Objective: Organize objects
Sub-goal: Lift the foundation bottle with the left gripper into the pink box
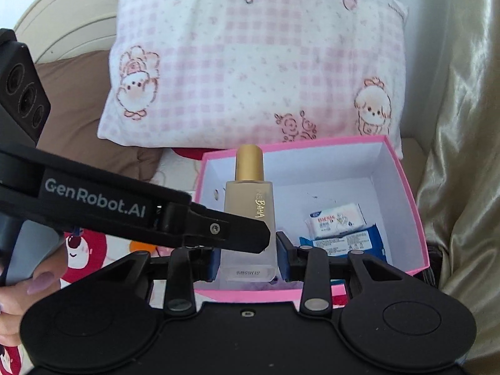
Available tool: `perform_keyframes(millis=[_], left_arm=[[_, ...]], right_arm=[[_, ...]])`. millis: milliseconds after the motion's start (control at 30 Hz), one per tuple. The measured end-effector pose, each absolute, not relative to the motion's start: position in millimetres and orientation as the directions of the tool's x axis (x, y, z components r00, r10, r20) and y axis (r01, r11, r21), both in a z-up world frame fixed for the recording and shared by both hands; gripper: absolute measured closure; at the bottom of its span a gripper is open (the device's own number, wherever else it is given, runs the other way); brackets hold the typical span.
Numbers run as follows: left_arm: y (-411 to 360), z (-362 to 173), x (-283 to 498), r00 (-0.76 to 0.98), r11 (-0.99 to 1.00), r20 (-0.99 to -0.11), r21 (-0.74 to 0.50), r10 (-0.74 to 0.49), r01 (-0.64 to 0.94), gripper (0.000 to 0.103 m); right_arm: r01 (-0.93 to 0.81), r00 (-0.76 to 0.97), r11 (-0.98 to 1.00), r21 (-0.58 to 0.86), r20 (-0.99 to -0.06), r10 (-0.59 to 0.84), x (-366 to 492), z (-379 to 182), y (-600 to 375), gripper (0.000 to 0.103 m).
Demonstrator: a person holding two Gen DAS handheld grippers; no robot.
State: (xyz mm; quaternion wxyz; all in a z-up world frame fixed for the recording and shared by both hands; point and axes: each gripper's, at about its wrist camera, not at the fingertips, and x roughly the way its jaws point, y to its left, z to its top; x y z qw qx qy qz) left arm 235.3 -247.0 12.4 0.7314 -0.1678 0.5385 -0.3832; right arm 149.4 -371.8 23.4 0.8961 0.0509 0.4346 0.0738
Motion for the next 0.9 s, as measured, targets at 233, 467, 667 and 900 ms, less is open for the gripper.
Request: perform_keyframes(millis=[233, 467, 667, 900], left_arm=[[-278.4, -45.0, 269.1, 0.092, 0.684, -0.695, -0.660, -0.713, 0.311, 0.060], [-292.3, -92.4, 288.2, 0.062, 0.705, -0.718, -0.658, -0.693, 0.267, 0.062], [-299.8, -108.4, 297.0, 0.075, 0.718, -0.730, -0.640, -0.679, 0.274, 0.062], [-300.0, -118.1, 298.5, 0.104, 0.738, -0.742, -0.623, -0.663, 0.257, 0.063]], right_arm=[[-0.063, 0.562, 0.984, 0.165, -0.809, 0.172, 183.9, -34.2, -396.8, 0.063], [-0.109, 0.525, 0.989, 0.097, -0.839, 0.140, 206.8, -78.4, -397.4, 0.063], [-0.120, 0.520, 0.992, 0.042, -0.849, 0.098, 223.2, -96.4, -392.4, 0.063], [-0.116, 0.506, 0.993, 0.030, -0.858, 0.085, 233.4, -108.0, -390.9, 0.064]])
